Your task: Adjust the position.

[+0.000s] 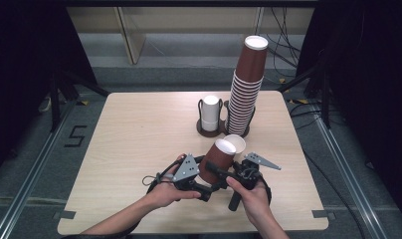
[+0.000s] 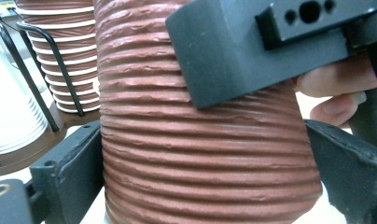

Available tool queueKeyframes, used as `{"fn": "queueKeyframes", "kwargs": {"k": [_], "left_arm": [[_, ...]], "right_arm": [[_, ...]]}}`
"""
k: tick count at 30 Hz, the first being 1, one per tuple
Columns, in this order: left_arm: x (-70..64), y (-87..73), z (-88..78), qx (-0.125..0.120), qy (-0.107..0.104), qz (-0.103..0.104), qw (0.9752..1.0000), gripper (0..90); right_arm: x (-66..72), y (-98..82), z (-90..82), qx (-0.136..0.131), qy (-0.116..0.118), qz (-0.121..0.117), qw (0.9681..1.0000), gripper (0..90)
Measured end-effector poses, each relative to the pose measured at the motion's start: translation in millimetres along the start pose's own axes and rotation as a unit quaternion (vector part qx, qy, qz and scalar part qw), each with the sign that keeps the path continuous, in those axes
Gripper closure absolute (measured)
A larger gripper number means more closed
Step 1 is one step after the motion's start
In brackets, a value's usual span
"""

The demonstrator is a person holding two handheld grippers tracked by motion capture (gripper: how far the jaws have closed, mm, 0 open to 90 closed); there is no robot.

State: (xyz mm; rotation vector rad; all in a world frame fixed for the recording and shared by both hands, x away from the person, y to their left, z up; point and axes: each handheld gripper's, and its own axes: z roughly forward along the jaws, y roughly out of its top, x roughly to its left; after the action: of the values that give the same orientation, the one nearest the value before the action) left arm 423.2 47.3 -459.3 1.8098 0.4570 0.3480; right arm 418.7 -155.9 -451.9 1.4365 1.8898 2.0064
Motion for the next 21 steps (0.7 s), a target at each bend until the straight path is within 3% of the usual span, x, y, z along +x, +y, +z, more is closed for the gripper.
{"fn": "queueKeyframes", "kwargs": {"k": [5,21], "left_arm": [[0.4,-1.9,0.4,-0.002,-0.001,0.011,0.9999,6.5],[2.1,1.0,-2.6,0.000,-0.001,0.019,0.9998,8.5]], "right_arm": [[-0.4,0.5,0.6,0.007,-0.014,-0.004,0.9999,13.5],[-0.2,-0.8,1.7,0.019,0.003,0.007,0.9998,0.5]]}}
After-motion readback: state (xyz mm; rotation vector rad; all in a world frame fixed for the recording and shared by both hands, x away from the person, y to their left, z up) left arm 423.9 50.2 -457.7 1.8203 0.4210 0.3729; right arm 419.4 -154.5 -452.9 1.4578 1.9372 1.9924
